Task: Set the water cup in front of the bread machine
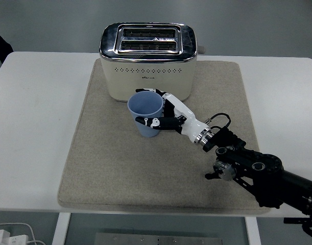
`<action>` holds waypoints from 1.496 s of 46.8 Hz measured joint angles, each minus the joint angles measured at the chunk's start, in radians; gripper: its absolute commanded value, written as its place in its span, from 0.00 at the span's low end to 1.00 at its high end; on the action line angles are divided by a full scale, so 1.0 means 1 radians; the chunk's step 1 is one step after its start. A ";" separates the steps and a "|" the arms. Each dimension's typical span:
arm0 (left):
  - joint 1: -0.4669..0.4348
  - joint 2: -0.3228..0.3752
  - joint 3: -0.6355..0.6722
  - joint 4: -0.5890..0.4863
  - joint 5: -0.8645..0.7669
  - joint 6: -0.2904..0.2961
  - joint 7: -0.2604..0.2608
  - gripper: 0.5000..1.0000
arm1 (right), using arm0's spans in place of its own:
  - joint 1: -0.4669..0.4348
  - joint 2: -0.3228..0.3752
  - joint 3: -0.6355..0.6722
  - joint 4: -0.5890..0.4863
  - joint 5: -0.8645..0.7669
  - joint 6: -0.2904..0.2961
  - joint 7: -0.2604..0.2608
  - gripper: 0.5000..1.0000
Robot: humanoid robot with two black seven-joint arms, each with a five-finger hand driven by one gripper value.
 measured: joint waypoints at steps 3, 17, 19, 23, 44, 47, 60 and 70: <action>0.000 0.000 0.000 0.000 0.000 0.000 0.000 1.00 | 0.000 0.000 0.000 -0.006 0.000 0.000 0.000 0.31; 0.000 0.000 0.000 0.000 0.000 0.000 0.000 1.00 | -0.002 0.000 0.001 -0.010 0.000 0.000 0.000 0.78; 0.000 0.000 0.000 0.000 0.000 0.000 0.000 1.00 | -0.003 0.000 0.001 -0.010 0.000 0.000 0.000 0.80; 0.000 0.000 0.000 0.000 0.000 0.000 0.000 1.00 | -0.003 0.000 0.002 -0.009 0.000 0.000 0.000 0.83; 0.000 0.000 0.000 0.001 0.000 0.000 0.000 1.00 | -0.011 0.001 0.002 -0.004 0.001 0.000 0.000 0.85; 0.000 0.000 0.000 0.002 0.000 0.000 0.000 1.00 | -0.011 -0.001 0.002 -0.001 0.001 0.003 0.000 0.85; 0.000 0.000 0.000 0.002 0.000 0.000 0.000 1.00 | -0.012 -0.019 0.003 0.004 0.002 0.017 0.000 0.86; 0.000 0.000 0.001 0.002 0.000 0.000 0.000 1.00 | -0.012 -0.025 0.003 0.006 0.002 0.020 0.000 0.86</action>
